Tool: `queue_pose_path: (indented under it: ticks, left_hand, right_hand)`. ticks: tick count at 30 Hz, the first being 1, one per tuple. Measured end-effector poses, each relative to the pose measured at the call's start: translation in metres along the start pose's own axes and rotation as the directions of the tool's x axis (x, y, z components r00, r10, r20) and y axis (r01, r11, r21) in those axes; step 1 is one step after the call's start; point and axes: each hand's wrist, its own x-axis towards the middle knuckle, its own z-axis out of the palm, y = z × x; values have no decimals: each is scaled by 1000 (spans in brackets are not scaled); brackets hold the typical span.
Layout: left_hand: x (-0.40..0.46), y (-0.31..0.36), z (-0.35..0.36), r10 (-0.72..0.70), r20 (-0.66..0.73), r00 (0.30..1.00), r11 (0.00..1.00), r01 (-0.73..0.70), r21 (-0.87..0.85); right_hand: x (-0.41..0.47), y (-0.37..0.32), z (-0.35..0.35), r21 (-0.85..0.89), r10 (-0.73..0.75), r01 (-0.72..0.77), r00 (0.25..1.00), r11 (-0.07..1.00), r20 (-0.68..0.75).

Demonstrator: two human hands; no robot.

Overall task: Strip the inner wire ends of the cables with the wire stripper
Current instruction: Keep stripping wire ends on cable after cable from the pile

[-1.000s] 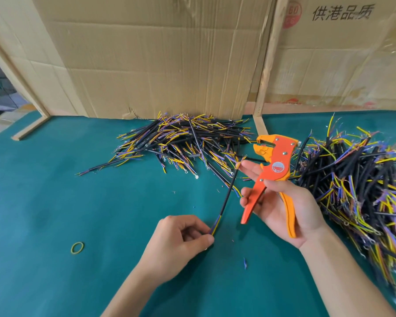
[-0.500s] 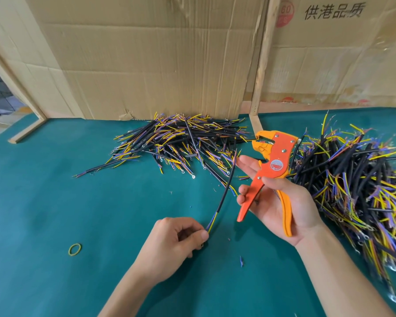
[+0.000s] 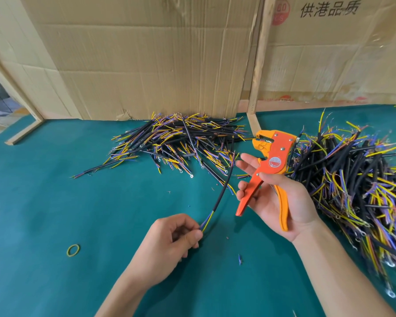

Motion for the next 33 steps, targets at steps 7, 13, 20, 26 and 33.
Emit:
queue_pose_path:
  ticks: [7,13,20,26,33]
  left_hand:
    - [-3,3,0,8,17,1000,1000,-7,-23]
    - [3,11,-11,-37,86,996,995,29,93]
    - [54,52,-9,134,-106,985,983,-119,140]
    - [63,43,1,62,-14,998,982,-64,-176]
    - [57,18,-1,111,-159,981,991,-121,-50]
  right_hand:
    - [-1,1,4,-33,23,-24,1000,999,-9]
    - [0,7,15,-12,59,-59,998,998,0]
    - [1,33,32,0,159,-159,987,987,-17]
    - [4,31,32,-54,130,-135,988,989,-82]
    - [4,28,28,-31,92,-95,992,995,-92]
